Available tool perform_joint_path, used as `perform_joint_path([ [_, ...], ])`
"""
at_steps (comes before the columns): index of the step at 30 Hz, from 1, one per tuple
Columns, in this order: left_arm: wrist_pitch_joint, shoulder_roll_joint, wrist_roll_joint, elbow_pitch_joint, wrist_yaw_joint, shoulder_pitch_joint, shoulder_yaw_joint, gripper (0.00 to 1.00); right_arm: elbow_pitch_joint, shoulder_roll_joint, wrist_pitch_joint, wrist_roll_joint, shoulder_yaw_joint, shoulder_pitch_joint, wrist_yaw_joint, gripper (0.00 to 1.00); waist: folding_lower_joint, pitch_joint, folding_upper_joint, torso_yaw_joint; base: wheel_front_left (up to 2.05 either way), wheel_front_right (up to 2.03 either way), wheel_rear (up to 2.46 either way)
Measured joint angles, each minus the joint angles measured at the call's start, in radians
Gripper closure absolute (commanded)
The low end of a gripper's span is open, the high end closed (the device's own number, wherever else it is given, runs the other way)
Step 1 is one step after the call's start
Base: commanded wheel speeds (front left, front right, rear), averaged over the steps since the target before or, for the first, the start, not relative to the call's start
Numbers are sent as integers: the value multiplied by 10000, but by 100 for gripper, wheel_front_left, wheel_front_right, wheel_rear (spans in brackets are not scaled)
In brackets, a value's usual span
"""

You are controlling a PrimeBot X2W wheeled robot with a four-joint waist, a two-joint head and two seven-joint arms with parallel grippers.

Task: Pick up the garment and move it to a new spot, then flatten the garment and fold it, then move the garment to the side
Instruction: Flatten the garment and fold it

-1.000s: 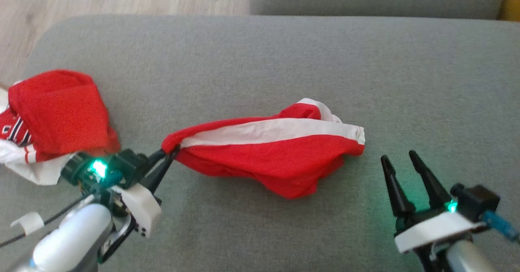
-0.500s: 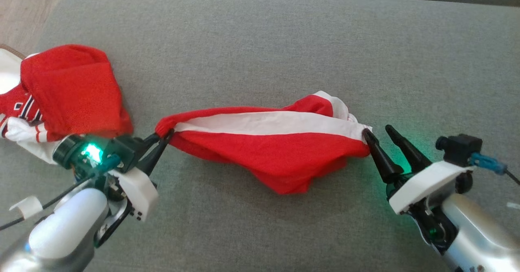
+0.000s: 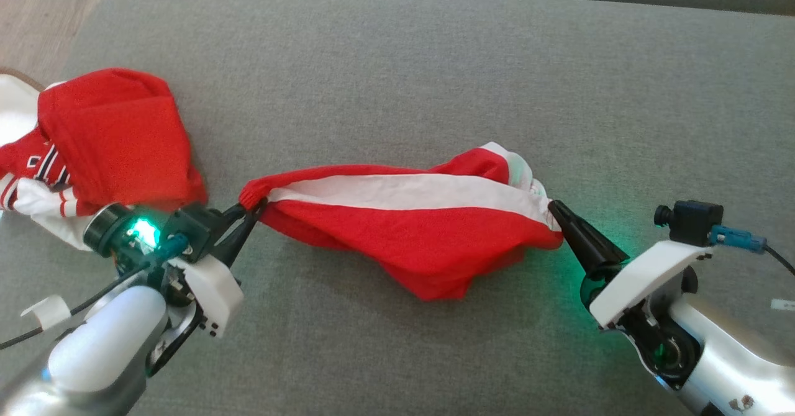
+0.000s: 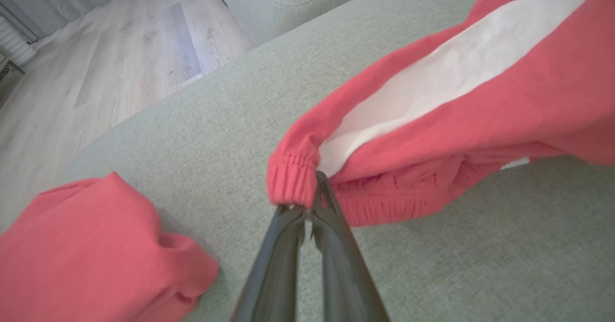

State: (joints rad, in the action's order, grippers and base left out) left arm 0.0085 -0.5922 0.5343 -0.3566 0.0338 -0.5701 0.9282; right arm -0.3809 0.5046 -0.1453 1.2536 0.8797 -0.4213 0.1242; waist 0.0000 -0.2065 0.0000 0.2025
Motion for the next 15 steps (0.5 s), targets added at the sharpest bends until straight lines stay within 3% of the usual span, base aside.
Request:
perform_joint_path([
  [10, -380, -146, -313, 207, -77, -173, 42, 100, 961, 746, -947, 314, 543, -480, 0, 100, 0, 506, 0, -362, 0, 0, 0],
  [13, -550, -284, -453, 617, -73, -482, 6, 100, 1369, 1085, -1016, 184, 111, -633, 0, 100, -1, 729, 0, -553, 0, 0, 0],
  [15, -583, -368, -508, 892, -69, -755, -109, 100, 1751, 1294, -1024, -182, -740, -699, 0, 100, -1, 858, 0, -722, 0, 0, 0],
])
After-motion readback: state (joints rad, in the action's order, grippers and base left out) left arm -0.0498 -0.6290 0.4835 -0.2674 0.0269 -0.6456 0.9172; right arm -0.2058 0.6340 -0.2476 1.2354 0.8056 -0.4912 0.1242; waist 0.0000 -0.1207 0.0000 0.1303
